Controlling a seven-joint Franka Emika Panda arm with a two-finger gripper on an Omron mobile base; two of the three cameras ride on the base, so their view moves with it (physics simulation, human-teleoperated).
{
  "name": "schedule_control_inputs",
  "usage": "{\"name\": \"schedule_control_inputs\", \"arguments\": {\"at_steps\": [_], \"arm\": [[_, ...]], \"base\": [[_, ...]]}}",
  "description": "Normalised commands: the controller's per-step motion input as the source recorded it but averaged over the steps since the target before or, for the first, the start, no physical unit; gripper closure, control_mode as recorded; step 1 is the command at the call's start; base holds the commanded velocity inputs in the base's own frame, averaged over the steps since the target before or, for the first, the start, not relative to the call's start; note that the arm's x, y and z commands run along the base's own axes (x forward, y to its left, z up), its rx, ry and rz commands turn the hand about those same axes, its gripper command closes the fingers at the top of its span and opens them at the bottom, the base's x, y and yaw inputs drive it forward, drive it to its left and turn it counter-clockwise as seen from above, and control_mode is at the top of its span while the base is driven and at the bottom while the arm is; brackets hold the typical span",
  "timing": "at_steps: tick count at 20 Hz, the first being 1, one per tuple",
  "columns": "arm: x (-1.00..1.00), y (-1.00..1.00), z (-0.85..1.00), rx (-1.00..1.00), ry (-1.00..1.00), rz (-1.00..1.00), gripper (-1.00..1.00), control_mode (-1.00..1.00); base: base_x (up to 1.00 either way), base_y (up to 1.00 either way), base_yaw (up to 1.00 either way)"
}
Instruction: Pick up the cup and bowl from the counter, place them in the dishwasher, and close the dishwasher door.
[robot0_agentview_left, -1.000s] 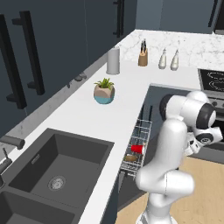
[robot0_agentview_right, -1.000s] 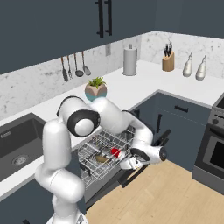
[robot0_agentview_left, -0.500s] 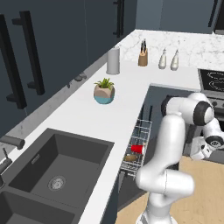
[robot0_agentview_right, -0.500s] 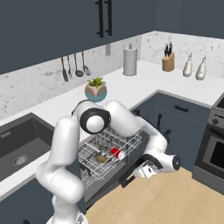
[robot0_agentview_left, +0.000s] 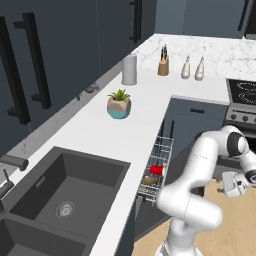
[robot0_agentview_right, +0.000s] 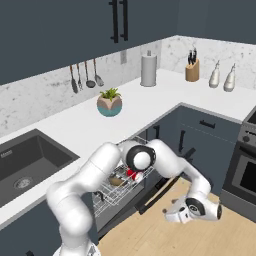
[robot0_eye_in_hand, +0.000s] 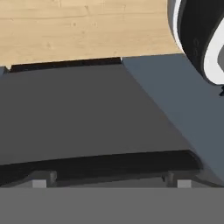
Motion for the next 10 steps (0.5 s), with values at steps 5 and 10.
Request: {"name": "schedule_control_inputs", "arguments": {"at_steps": [5, 10], "arm": [[0.28, 0.24, -0.56, 0.21, 0.0, 0.14, -1.0, -1.0], [0.49, 0.65, -0.15, 0.2, -0.04, 0.06, -1.0, -1.0]], "base": [[0.0, 0.0, 0.0], [0.0, 0.0, 0.0]]}}
